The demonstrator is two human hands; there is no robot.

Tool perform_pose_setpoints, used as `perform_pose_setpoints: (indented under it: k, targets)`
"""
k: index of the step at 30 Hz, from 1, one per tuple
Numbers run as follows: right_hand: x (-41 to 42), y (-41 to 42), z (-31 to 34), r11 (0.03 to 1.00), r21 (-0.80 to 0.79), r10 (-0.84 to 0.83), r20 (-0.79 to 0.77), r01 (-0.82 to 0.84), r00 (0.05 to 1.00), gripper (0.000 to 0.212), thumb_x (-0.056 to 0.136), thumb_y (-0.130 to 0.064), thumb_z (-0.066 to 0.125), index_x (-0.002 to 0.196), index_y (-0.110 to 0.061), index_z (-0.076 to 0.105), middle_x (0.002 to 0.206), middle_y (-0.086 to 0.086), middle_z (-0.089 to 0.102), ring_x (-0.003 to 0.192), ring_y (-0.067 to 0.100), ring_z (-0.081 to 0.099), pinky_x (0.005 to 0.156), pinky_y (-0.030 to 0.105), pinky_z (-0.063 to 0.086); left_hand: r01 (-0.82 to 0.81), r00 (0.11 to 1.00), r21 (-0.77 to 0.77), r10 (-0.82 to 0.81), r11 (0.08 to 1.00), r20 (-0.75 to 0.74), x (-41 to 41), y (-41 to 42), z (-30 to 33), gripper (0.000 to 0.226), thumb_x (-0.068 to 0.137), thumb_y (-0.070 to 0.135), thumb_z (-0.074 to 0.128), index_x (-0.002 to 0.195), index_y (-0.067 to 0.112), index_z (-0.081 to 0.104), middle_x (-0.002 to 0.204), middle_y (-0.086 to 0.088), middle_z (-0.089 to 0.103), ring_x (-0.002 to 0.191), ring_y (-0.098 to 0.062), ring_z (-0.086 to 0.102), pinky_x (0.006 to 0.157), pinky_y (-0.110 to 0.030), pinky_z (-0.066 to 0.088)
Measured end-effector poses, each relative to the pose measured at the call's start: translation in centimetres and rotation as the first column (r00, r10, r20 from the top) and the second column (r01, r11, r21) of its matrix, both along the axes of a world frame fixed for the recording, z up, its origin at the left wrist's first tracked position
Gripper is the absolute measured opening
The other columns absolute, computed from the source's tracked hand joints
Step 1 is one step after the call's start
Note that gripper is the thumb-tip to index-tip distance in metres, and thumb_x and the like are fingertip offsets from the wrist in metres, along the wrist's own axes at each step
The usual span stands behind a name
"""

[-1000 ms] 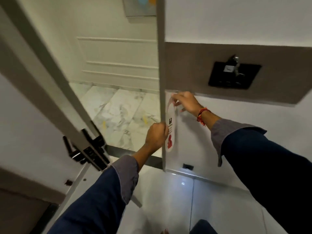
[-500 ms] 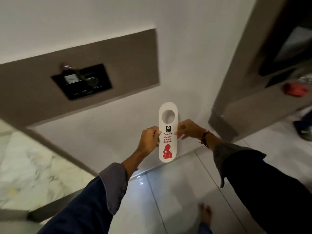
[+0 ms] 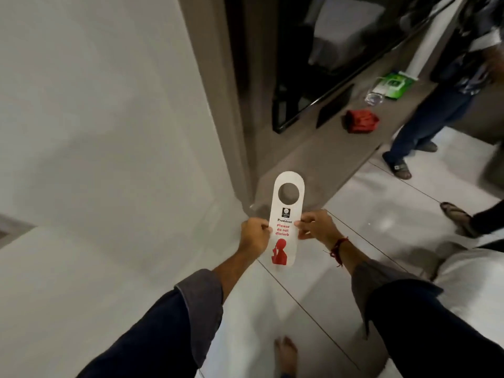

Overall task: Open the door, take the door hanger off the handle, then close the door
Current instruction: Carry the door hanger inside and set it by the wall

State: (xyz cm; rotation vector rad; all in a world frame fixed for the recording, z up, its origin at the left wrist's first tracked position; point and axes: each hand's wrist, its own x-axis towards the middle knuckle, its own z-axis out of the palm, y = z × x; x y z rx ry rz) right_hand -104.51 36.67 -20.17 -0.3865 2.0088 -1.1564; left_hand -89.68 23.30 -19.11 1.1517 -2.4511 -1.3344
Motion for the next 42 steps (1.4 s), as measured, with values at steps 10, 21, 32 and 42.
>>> perform_pose_setpoints:
  k: [10, 21, 32, 42]
  targets:
    - [-8.8, -5.6, -5.8, 0.991, 0.123, -0.023, -0.221, 0.052, 0.975, 0.017, 0.097, 0.004, 0.062, 0.11, 0.003, 0.072, 0.114, 0.018, 0.076, 0.1, 0.03, 0.076, 0.078, 0.031, 0.064, -0.168, 0.983, 0.031, 0.164, 0.985, 0.084, -11.5, -5.1, -6.3, 0.012, 0.089, 0.015, 0.073, 0.083, 0.006, 0.07, 0.1, -0.011, 0.076, 0.087, -0.028, 0.075, 0.058, -0.017, 0.052]
    - [-9.4, -8.7, -7.7, 0.984, 0.178, 0.048, -0.304, 0.007, 0.951, 0.025, 0.097, -0.009, 0.069, 0.122, -0.007, 0.068, 0.121, 0.014, 0.075, 0.111, 0.032, 0.074, 0.099, 0.05, 0.061, -0.12, 0.985, -0.028, 0.122, 0.992, 0.118, -12.2, -6.9, -9.1, 0.016, 0.092, 0.023, 0.071, 0.093, 0.008, 0.065, 0.111, -0.011, 0.073, 0.092, -0.033, 0.074, 0.077, -0.036, 0.06]
    - [-4.5, -9.6, -5.1, 0.969, 0.244, 0.144, -0.486, -0.024, 0.862, 0.04, 0.1, -0.01, 0.063, 0.139, -0.008, 0.058, 0.142, 0.015, 0.06, 0.131, 0.034, 0.059, 0.113, 0.054, 0.05, 0.016, 0.999, -0.143, -0.011, 0.99, 0.035, -8.0, -6.9, -6.9, 0.019, 0.097, 0.024, 0.062, 0.08, 0.018, 0.056, 0.081, 0.0, 0.063, 0.075, -0.018, 0.065, 0.07, -0.03, 0.06]
    - [14.1, -17.2, 0.4, 0.764, 0.334, 0.624, -0.6, -0.552, 0.5, 0.051, 0.094, 0.005, 0.049, 0.144, -0.004, 0.053, 0.143, 0.014, 0.055, 0.138, 0.03, 0.049, 0.11, 0.038, 0.047, -0.023, 0.973, -0.487, 0.131, 0.873, 0.188, 13.9, -11.7, -2.0, 0.035, 0.089, 0.006, 0.055, 0.123, 0.003, 0.06, 0.123, -0.014, 0.063, 0.112, -0.033, 0.057, 0.088, -0.045, 0.051]
